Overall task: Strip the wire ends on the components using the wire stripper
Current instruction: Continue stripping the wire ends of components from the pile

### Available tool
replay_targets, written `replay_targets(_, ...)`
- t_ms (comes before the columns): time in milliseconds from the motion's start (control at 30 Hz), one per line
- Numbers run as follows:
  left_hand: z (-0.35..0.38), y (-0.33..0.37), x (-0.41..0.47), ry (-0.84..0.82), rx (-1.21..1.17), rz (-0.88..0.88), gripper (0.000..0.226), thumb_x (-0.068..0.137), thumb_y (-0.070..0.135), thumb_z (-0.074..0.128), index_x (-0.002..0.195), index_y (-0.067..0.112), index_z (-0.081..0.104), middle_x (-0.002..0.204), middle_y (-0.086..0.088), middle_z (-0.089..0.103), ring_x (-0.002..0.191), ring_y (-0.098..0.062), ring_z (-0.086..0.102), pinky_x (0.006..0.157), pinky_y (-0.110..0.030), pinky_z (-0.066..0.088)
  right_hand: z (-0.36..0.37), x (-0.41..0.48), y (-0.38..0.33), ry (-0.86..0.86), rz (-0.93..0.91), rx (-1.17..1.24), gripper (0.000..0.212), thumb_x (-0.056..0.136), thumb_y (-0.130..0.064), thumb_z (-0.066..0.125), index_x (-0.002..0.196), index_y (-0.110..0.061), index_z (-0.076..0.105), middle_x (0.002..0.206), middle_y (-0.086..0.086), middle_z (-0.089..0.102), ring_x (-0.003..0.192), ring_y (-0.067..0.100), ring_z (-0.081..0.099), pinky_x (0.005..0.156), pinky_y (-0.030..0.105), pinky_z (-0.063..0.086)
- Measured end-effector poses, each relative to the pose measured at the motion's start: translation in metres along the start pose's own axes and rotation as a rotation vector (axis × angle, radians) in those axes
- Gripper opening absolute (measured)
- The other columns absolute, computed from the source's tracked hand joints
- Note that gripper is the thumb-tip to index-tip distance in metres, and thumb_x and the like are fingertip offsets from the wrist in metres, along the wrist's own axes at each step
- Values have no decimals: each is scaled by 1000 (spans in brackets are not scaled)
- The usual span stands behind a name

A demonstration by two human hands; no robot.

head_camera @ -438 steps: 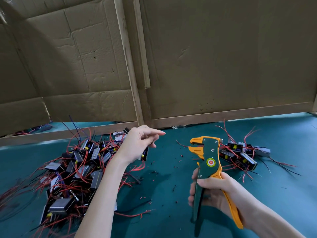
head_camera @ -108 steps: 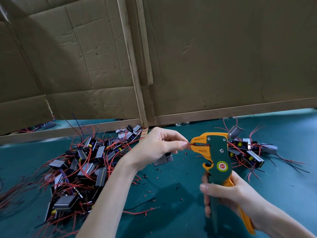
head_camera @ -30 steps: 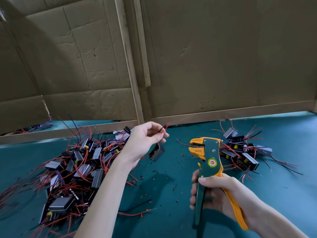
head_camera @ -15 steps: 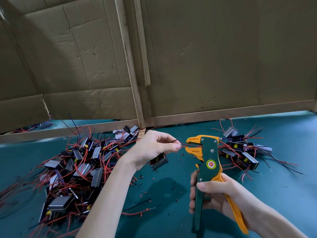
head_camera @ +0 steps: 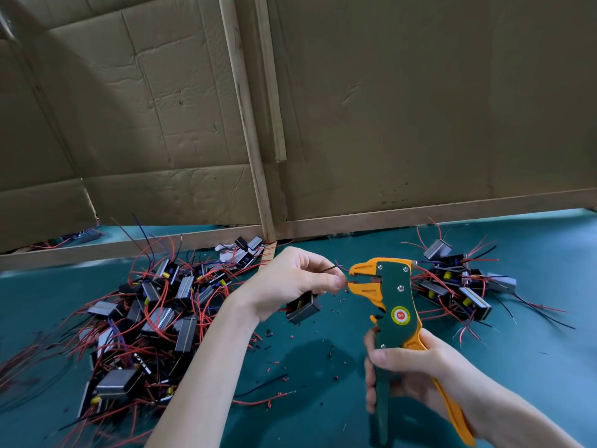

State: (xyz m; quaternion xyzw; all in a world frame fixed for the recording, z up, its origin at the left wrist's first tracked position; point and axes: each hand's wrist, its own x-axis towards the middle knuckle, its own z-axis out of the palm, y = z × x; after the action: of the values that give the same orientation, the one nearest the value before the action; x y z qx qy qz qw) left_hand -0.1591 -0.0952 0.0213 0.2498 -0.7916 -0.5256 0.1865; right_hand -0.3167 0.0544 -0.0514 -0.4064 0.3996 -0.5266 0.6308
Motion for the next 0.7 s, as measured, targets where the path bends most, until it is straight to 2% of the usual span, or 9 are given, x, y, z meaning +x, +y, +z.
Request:
replay_targets(100,-1,-1,0,-21,-20,9,4,80,22,75,78,19,76,74,-8,61,71,-23,47,65,-31,40,2,-2,0,44,13,-27,40,53,-26,95,73,-6,66,66,24,55,53,33,58,56,42,53)
replay_targets(200,-3,-3,1,-46,-48,23,8,78,27,76,80,19,75,72,0,64,69,-16,51,65,-24,42,9,-5,-1,116,26,-32,34,52,-25,90,67,-9,65,57,21,53,43,29,53,47,36,50)
replay_targets(333,-3,-9,0,-109,-156,53,10,82,26,69,85,18,65,85,2,72,74,-9,59,73,-19,49,15,-6,-3,268,-21,-88,39,63,-26,81,51,-7,49,48,15,42,36,23,40,39,26,38)
replay_targets(433,2,-14,1,-163,-294,74,14,84,25,58,82,16,68,91,-3,73,78,-10,59,81,-20,50,13,-8,-7,282,-42,-68,39,64,-23,82,52,-9,47,51,14,42,40,24,40,40,28,37)
replay_targets(500,4,-16,1,-166,-321,88,22,88,24,52,84,14,71,92,-2,73,80,-10,60,81,-19,49,12,-7,-9,248,-54,27,32,59,-25,82,58,-6,56,57,18,47,43,28,47,42,34,44)
replay_targets(600,2,-15,4,-74,-184,138,29,93,30,45,90,14,70,81,4,68,78,-7,60,77,-16,46,10,-5,-10,151,-85,183,18,63,-9,77,77,-3,68,74,25,57,61,37,62,61,45,57)
replay_targets(700,3,-14,9,58,-13,148,35,94,40,40,89,20,69,65,3,50,67,-7,49,89,-26,48,5,-3,-10,130,-94,191,19,65,-5,74,82,-1,67,78,26,58,67,39,63,67,49,57)
